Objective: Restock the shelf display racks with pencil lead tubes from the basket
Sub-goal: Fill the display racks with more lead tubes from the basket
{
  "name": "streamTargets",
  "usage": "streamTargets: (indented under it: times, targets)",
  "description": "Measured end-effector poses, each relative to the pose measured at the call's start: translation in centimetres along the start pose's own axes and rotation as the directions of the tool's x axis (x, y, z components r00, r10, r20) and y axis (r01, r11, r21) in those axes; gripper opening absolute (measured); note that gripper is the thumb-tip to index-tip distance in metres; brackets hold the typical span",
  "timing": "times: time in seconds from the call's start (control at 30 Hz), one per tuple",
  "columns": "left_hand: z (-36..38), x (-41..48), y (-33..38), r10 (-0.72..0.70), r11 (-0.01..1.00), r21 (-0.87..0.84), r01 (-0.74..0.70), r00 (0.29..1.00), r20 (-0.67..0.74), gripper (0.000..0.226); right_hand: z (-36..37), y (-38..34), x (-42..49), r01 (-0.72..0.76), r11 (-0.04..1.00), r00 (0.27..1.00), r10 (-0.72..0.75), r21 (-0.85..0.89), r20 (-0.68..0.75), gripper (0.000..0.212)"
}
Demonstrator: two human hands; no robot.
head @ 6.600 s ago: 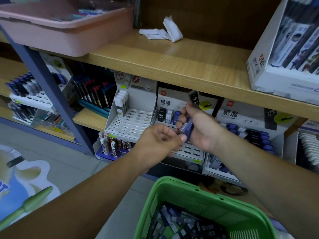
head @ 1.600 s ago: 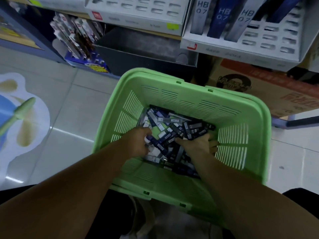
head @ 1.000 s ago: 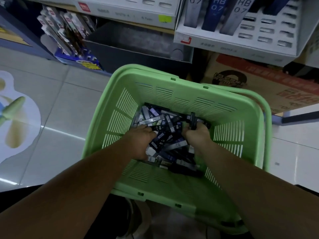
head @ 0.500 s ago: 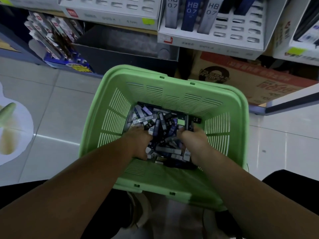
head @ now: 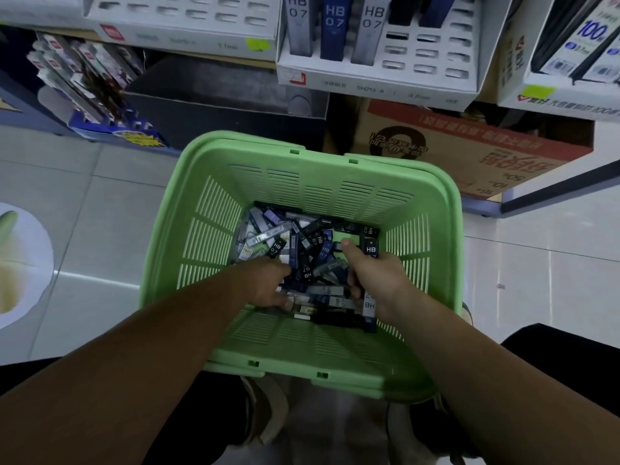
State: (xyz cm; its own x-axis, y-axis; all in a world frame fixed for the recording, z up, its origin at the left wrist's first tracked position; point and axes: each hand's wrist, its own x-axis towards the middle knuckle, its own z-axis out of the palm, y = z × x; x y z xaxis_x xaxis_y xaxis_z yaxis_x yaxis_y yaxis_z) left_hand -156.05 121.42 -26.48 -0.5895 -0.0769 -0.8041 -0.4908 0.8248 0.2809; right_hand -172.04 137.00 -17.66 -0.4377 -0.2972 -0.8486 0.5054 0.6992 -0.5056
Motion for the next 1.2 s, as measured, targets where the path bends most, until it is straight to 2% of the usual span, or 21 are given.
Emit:
streamTargets:
  times: [0.1, 0.2, 0.4, 0.53, 0.6, 0.7, 0.9, 1.0, 1.1, 1.2]
  targets:
    - [0.0, -0.3, 0.1, -0.036, 0.994, -0.107, 0.034, 0.999, -0.017, 0.079, 0.0, 0.2, 0.3, 0.007, 1.000, 0.999, -0.007, 0.023, -0.031, 0.035]
    - [-0.2, -0.4, 0.3, -0.081, 0.964, -0.261, 0.059, 0.994, -0.075, 0.072, -0.1, 0.0, 0.4, -0.008, 0.999, 0.999, 0.009, 0.039, -0.048, 0.036]
    - [-1.0, -0.1, 0.4, -0.195, 0.920, -0.368, 0.130, 0.970, -0.146, 0.080, -0.1, -0.3, -0.2, 0.008, 0.999, 0.999, -0.006, 0.054, -0.039, 0.024]
    - [-1.2, 1.2, 0.7, -0.381, 0.852, -0.493, 0.176, 0.854, -0.353, 0.067, 0.1, 0.1, 0.3, 0.031, 0.998, 0.998, -0.029, 0.049, -0.051, 0.025]
    - [-1.2, 1.9, 1.2, -0.455, 0.772, -0.625, 0.115, 0.786, -0.418, 0.066, 0.2, 0.2, 0.6, 0.029, 0.998, 0.998, -0.026, 0.050, -0.050, 0.026]
    - [-1.6, 2.7, 2.1, -0.556, 0.683, -0.721, 0.118, 0.724, -0.408, 0.079, 0.4, 0.0, 1.0, 0.026, 0.998, 0.999, -0.024, 0.057, -0.044, 0.026]
    - [-1.4, 3.4, 3.4, -0.684, 0.662, -0.665, 0.346, 0.642, -0.346, 0.118, 0.8, -0.2, 1.2, 0.099, 0.994, 0.994, -0.096, 0.056, -0.052, 0.019]
    - [-1.7, 3.4, 3.8, -0.710, 0.644, -0.631, 0.432, 0.645, -0.283, 0.139, 0.6, -0.3, 1.3, 0.112, 0.990, 0.992, -0.106, 0.089, -0.063, 0.019]
    - [-2.1, 3.9, 4.1, -0.706, 0.671, -0.550, 0.497, 0.656, -0.268, 0.136, 0.3, -0.7, 1.0, 0.105, 0.985, 0.993, -0.095, 0.135, -0.075, 0.018]
    - [-2.2, 4.4, 4.4, -0.741, 0.625, -0.607, 0.491, 0.617, -0.264, 0.114, 0.1, -0.7, 1.1, 0.105, 0.978, 0.992, -0.091, 0.178, -0.087, 0.020]
